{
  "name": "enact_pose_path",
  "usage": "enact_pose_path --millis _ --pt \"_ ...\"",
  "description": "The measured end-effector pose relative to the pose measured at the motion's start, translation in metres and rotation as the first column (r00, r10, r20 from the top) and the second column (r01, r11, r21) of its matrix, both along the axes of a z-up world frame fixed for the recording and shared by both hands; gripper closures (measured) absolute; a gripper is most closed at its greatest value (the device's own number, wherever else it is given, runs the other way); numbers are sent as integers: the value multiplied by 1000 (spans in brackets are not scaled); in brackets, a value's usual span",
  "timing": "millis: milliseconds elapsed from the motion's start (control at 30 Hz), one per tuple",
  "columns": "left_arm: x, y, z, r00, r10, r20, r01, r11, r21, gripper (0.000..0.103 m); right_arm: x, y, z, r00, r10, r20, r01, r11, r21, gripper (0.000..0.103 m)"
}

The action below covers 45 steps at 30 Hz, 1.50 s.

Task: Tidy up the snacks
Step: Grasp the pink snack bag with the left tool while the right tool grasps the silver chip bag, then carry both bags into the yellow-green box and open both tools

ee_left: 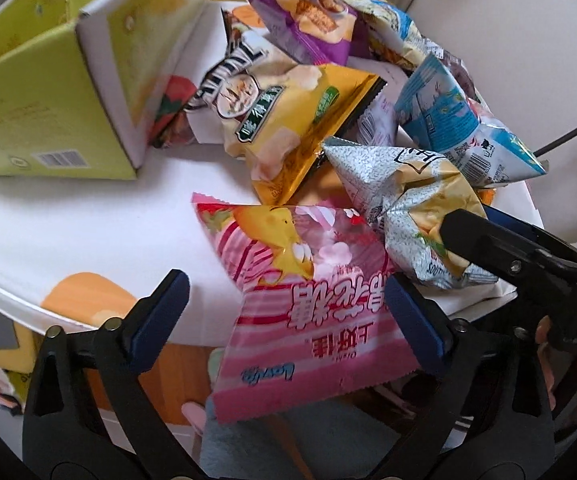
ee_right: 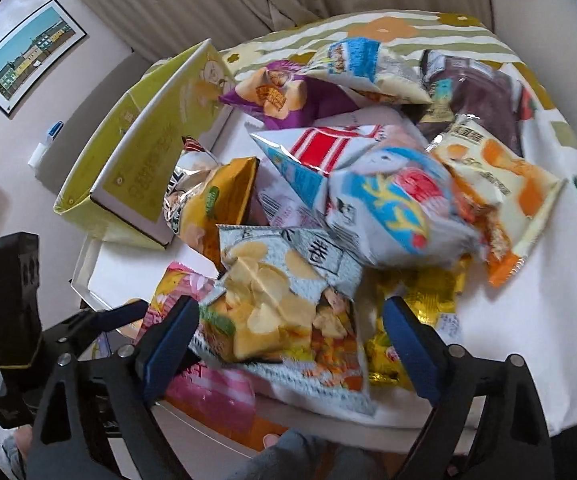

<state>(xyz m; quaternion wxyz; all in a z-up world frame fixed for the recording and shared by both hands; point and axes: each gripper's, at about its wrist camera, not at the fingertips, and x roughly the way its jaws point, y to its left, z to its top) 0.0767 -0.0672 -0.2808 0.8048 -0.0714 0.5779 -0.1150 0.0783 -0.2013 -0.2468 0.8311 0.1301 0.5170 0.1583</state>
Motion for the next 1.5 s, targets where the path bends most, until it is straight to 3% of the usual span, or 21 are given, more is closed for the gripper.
enact_pose_path --millis 467,933,1500 --pt "22 -23 -10 998 -66 -23 64 996 -58 31 26 1 -21 998 -1 -56 4 999 53 13" --pt "21 -20 -6 997 -79 -11 78 995 -64 44 28 0 -20 998 -25 -55 27 999 36 45" --pt "-11 17 35 999 -17 51 21 997 -71 55 8 -1 13 999 -18 29 16 999 52 47"
